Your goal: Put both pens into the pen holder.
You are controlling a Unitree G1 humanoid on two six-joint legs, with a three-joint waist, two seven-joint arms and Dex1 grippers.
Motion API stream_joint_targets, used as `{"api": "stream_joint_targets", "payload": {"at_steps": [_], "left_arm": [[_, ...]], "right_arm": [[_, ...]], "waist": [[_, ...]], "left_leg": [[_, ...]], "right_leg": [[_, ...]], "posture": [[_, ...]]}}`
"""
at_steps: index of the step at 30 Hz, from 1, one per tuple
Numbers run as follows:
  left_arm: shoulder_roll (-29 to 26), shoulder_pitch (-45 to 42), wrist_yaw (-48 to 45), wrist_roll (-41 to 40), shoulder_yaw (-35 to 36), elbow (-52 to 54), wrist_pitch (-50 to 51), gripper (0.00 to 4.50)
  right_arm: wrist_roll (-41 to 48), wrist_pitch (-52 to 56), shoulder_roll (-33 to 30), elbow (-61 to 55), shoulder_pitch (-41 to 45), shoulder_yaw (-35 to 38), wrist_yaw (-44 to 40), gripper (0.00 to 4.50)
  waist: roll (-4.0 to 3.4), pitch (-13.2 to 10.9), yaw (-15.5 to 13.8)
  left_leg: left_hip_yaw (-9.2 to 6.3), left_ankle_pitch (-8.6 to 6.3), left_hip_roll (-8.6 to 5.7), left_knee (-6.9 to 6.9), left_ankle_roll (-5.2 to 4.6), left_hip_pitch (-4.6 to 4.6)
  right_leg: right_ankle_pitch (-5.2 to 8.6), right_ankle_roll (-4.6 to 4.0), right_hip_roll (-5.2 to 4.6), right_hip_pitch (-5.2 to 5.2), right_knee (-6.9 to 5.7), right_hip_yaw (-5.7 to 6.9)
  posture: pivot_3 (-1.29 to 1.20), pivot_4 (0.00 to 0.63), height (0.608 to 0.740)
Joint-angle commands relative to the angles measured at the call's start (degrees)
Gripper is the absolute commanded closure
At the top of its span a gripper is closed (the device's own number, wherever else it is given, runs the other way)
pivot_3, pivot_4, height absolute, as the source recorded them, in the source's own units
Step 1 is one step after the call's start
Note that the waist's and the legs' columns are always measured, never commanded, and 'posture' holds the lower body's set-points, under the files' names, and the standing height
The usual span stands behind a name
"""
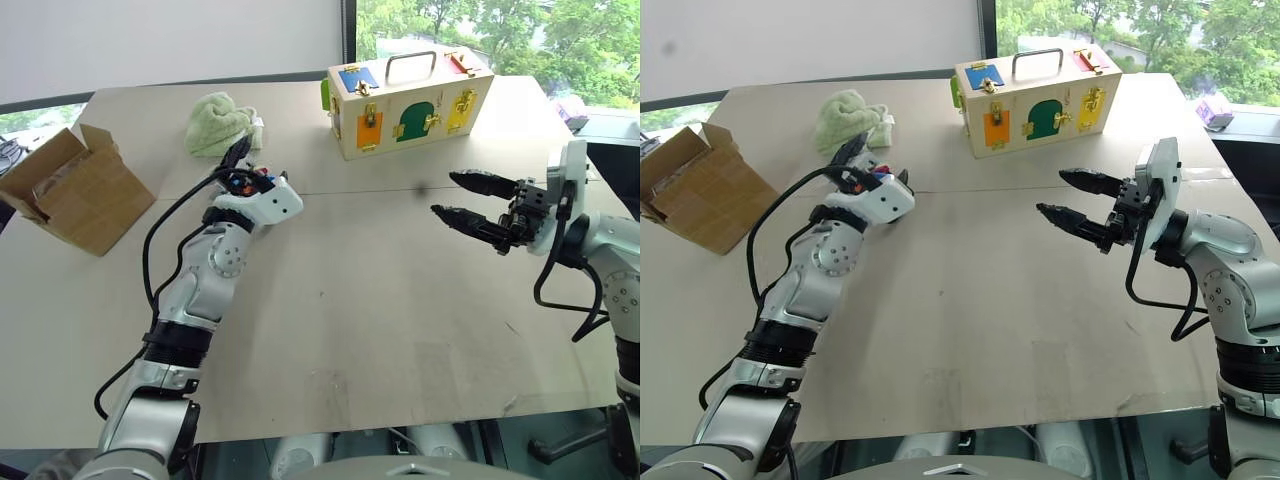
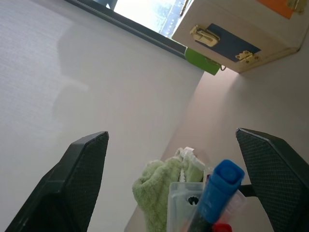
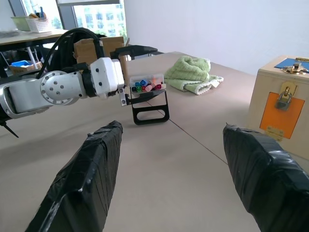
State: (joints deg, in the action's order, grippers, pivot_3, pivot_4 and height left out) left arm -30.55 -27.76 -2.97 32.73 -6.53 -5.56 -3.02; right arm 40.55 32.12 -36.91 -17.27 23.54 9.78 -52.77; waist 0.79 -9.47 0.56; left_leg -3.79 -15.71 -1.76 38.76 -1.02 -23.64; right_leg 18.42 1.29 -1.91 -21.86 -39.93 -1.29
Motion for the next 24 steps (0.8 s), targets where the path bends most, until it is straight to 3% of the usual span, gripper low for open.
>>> {"api": "stream_joint_targets", "payload": {"at_steps": [1, 9, 13, 16, 20, 24], "left_arm": [[0.28, 2.89, -5.91, -6.26, 0.27, 8.81, -2.64, 0.03], [-0.07, 18.12, -16.48, -22.48, 3.52, 26.36, -7.18, 0.03], [0.05, 33.73, -25.07, -39.41, 6.65, 30.04, 2.34, 0.03], [2.76, 37.81, -25.01, -49.37, 11.09, 30.60, 11.20, 0.03], [3.25, 40.20, -25.11, -51.53, 13.37, 29.20, 15.18, 0.03], [3.43, 41.02, -23.92, -48.02, 12.60, 29.03, 13.94, 0.03]], "right_arm": [[-2.83, -3.25, -0.02, 0.65, -2.45, 0.06, 0.51, 0.93], [-10.47, -11.52, 0.45, 5.48, -11.60, -1.30, -0.52, 0.93], [-17.50, -20.93, 2.19, 9.41, -15.80, -3.15, 0.42, 0.93], [-19.23, -24.39, 2.60, 11.28, -17.61, -3.84, -0.47, 0.93], [-19.38, -25.84, 2.94, 13.58, -17.96, -3.85, -1.24, 0.93], [-19.45, -26.69, 3.01, 15.34, -17.64, -4.05, -1.84, 0.93]], "waist": [[-0.01, 0.02, 0.00], [-0.05, 0.03, 0.25], [-0.20, 0.13, 0.59], [-0.14, 0.04, -0.22], [-0.19, 0.06, -0.32], [-0.19, 0.06, 0.10]], "left_leg": [[0.00, 0.00, 0.00, 0.00, 0.00, -0.01], [0.04, 0.00, 0.04, 0.01, 0.00, 0.02], [0.17, -0.02, 0.06, -0.06, -0.02, 0.31], [0.21, -0.16, 0.06, -0.28, -0.27, 0.70], [0.03, -0.14, 0.05, -0.19, -0.26, 0.98], [0.12, -0.17, 0.03, -0.26, -0.31, 1.51]], "right_leg": [[0.00, 0.00, -0.01, 0.00, 0.01, -0.01], [0.00, 0.00, -0.01, 0.01, 0.01, -0.08], [0.00, 0.00, 0.01, 0.18, -0.05, -0.23], [0.01, 0.00, -0.02, 0.46, 0.02, -0.25], [0.00, -0.01, -0.01, 0.73, -0.12, -0.07], [-0.01, -0.02, -0.01, 1.29, 0.04, -0.18]], "posture": [[0.00, 0.150, 0.740], [0.00, 0.150, 0.740], [0.00, 0.150, 0.740], [0.00, 0.150, 0.740], [0.00, 0.150, 0.740], [0.00, 0.150, 0.740]]}}
